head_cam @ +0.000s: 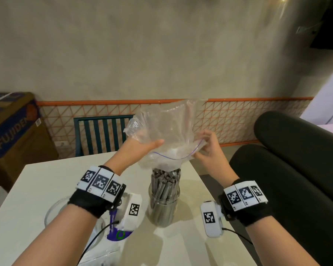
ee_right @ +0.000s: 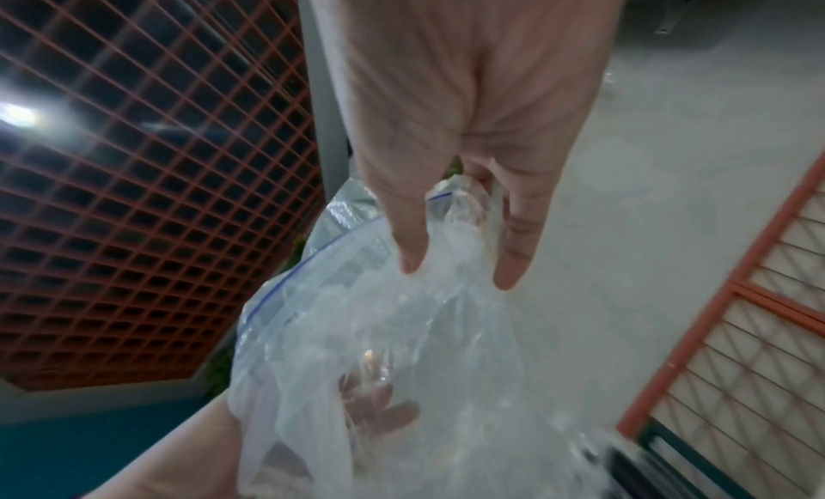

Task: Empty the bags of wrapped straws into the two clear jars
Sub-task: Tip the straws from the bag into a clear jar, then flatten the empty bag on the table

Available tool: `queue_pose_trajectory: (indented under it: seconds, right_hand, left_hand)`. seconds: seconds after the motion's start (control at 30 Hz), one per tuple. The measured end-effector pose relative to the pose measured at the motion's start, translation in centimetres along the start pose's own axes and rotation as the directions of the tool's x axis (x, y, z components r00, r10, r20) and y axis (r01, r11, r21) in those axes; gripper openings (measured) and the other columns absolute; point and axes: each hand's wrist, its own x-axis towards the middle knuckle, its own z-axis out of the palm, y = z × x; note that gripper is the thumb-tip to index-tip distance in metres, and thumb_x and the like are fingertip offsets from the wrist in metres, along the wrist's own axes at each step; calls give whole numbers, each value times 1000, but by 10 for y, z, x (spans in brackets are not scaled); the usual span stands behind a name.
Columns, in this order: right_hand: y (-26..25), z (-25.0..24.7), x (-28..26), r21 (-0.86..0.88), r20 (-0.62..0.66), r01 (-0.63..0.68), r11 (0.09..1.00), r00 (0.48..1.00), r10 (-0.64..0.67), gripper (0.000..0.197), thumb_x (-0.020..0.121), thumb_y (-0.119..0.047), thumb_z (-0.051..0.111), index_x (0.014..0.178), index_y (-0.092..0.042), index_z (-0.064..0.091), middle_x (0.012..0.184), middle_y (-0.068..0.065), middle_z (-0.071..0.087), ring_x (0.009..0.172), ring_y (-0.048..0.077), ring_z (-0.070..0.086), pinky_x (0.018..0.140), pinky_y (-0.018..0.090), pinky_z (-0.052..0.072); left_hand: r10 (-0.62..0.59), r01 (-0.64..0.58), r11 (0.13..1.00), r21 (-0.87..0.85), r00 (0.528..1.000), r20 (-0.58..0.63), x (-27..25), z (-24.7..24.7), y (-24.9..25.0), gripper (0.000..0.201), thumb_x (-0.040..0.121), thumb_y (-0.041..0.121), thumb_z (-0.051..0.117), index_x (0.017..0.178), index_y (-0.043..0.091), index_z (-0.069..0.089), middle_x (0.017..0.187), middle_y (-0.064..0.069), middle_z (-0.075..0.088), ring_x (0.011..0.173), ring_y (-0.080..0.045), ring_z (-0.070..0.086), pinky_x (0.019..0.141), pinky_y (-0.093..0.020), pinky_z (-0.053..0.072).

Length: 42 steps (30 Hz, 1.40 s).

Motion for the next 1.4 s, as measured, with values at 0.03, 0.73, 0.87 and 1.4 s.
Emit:
queue_pose_trajectory:
  seconds: [0.03, 0.73, 0.87, 1.4]
  right_hand:
    - [-9, -5, -1, -5, -17, 25, 1000, 1000, -26, 44, 80, 1, 65, 97, -34, 45, 104, -6, 53, 94, 10, 55, 85, 25, 48]
    - [-100, -68, -120, -669, -53, 69, 740, 989, -139, 41, 73, -46, 72, 94, -19, 49, 91, -1, 50, 80, 11, 45, 70, 20, 40]
    - [-81, -42, -123, -716, 196, 109, 690, 979, 49, 52, 82, -52, 59, 122, -20, 50, 115, 2, 57, 107, 20, 50, 95, 40, 43]
    - [-43, -51, -122, -638, 270, 98, 764, 957, 103, 20, 90, -34, 57, 99, -16, 60, 80, -1, 64, 81, 19, 60, 73, 36, 47]
  left_hand:
    - [13, -14, 1000, -13, 999, -44, 0, -1, 5, 46, 80, 44, 64, 123, 29, 55, 106, 19, 58, 104, -4, 54, 88, -21, 38]
    - [138, -133, 920, 369, 990, 13, -120, 82, 8, 35, 94, 34, 46, 121, 14, 57, 105, -9, 66, 97, -24, 60, 86, -38, 49]
    - [155, -164, 955, 247, 986, 57, -136, 97, 11, 30, 90, 34, 55, 112, 15, 58, 99, 0, 63, 95, -18, 59, 81, -30, 47]
    - [-173, 207, 974, -87, 939, 296, -201, 113, -101, 101, 41, 67, 76, 128, 33, 38, 120, 13, 52, 116, -3, 46, 96, -21, 37]
